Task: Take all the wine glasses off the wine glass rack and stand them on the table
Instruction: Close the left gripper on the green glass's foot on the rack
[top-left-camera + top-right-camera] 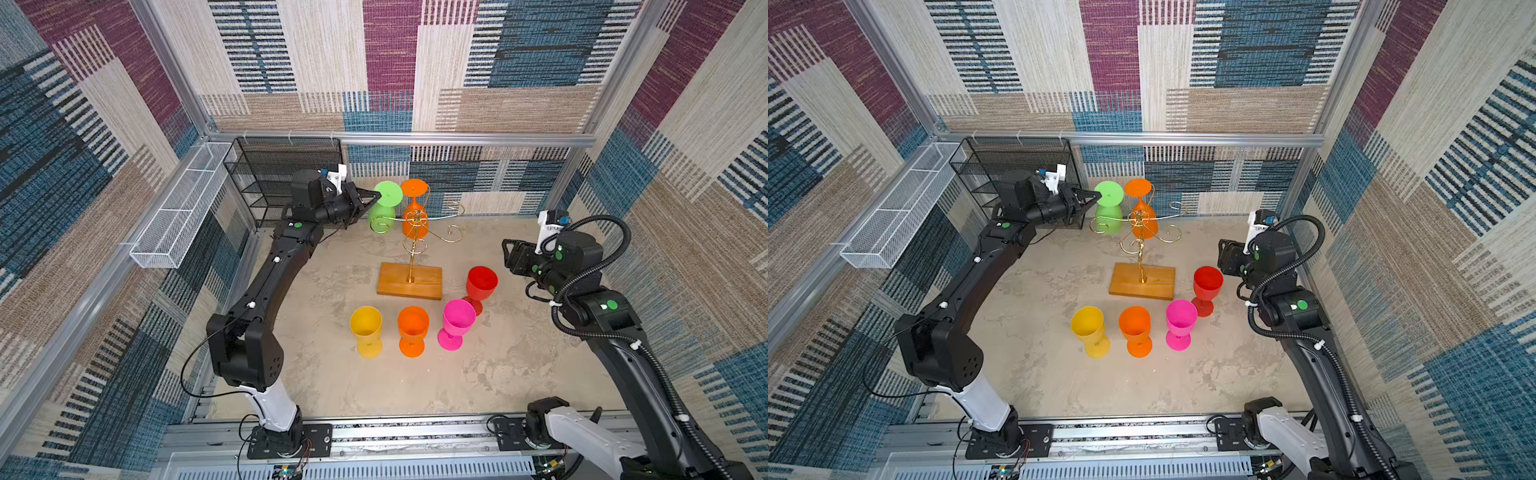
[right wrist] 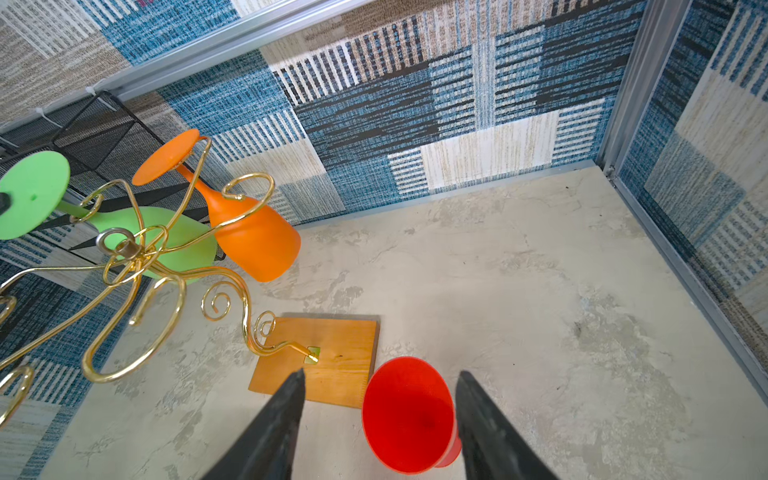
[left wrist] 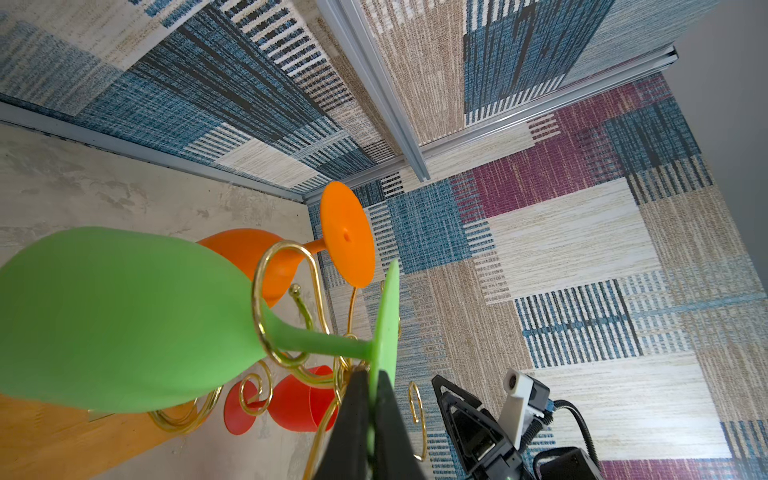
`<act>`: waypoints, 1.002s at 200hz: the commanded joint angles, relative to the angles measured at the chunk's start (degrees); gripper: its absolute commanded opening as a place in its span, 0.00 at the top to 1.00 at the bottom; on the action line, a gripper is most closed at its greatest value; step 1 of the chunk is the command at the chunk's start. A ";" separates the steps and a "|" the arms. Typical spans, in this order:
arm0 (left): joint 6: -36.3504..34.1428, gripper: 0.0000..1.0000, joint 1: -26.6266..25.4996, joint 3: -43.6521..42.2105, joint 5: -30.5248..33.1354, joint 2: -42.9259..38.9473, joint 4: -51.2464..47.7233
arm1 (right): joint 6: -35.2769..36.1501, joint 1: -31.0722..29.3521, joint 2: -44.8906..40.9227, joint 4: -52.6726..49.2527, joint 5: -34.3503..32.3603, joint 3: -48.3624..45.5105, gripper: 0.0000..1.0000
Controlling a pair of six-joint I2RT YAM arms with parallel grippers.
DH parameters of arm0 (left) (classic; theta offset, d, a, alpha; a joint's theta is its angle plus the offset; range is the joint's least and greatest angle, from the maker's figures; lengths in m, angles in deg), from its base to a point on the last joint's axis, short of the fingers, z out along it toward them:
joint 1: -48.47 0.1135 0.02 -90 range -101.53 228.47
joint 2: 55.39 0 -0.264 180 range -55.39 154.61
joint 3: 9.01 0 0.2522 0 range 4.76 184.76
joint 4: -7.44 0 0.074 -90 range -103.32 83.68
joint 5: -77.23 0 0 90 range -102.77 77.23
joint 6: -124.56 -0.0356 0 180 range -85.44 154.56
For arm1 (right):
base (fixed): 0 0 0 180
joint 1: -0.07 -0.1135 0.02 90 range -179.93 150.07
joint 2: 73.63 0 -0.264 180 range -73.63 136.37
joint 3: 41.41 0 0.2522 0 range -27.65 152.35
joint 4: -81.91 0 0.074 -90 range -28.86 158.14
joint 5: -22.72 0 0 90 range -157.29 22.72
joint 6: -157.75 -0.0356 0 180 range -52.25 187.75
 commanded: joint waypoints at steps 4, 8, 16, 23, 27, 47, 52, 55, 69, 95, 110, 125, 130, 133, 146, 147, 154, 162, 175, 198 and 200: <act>-2.24 1.00 0.39 -0.41 1.13 -1.17 -1.58 | 0.64 0.19 0.35 1.96 0.96 0.16 0.41; -2.33 1.00 0.53 -0.40 1.20 -1.27 -1.72 | 0.63 0.21 0.43 1.97 0.99 0.12 0.41; -2.43 1.00 0.74 -0.32 1.41 -1.21 -1.90 | 0.67 0.30 0.53 2.05 1.20 0.18 0.41; -2.56 1.00 0.84 -0.07 1.55 -1.03 -2.07 | 0.66 0.28 0.62 2.15 1.38 0.20 0.41; -2.65 1.00 0.93 0.18 1.61 -0.95 -2.28 | 0.68 0.28 0.70 2.19 1.43 0.22 0.41; -3.29 1.00 1.08 1.98 1.57 0.21 -3.10 | 0.68 0.45 0.91 2.22 1.62 0.47 0.41; -3.31 1.00 1.11 2.50 1.43 0.57 -3.15 | 0.67 0.46 0.88 2.20 1.61 0.53 0.41; -3.34 1.00 1.11 2.83 1.32 0.82 -3.13 | 0.68 0.46 0.88 2.15 1.60 0.59 0.41; -3.31 1.00 1.11 3.99 0.95 1.66 -3.31 | 0.64 0.54 0.80 2.25 1.65 0.55 0.41; -3.78 1.00 1.06 6.08 1.18 2.95 -4.19 | 0.77 0.76 0.54 2.19 1.47 0.29 0.41; -3.75 1.00 1.02 6.97 1.13 3.75 -4.31 | 0.72 0.89 0.53 2.10 1.44 0.20 0.41; -3.54 1.00 1.02 7.52 1.13 4.46 -4.23 | 0.75 0.98 0.45 2.16 1.52 0.02 0.41; -3.54 1.00 1.02 7.69 1.08 4.66 -4.23 | 0.77 0.98 0.45 2.23 1.52 0.02 0.41; -3.57 1.00 1.02 7.89 1.04 4.82 -4.23 | 0.78 0.98 0.45 2.17 1.58 0.02 0.41; -3.44 1.00 0.93 8.24 0.97 5.28 -4.23 | 0.84 1.13 0.46 2.19 1.67 0.02 0.41; -3.46 1.00 0.93 8.32 0.96 5.33 -4.18 | 0.85 1.10 0.45 2.17 1.63 0.02 0.41; -3.48 1.00 0.85 8.56 0.96 5.55 -4.19 | 0.79 1.16 0.44 2.17 1.60 0.02 0.41; -3.40 1.00 0.84 8.78 0.88 5.86 -4.14 | 0.81 1.17 0.52 2.27 1.61 -0.07 0.41; -3.47 1.00 0.67 9.31 0.81 6.33 -4.16 | 0.87 1.25 0.47 2.27 1.72 -0.11 0.41; -3.66 1.00 0.11 10.48 0.61 7.18 -4.10 | 0.84 1.36 0.36 2.44 1.89 -0.36 0.41; -3.75 1.00 0.07 10.61 0.60 7.26 -4.13 | 0.79 1.34 0.36 2.44 1.89 -0.38 0.41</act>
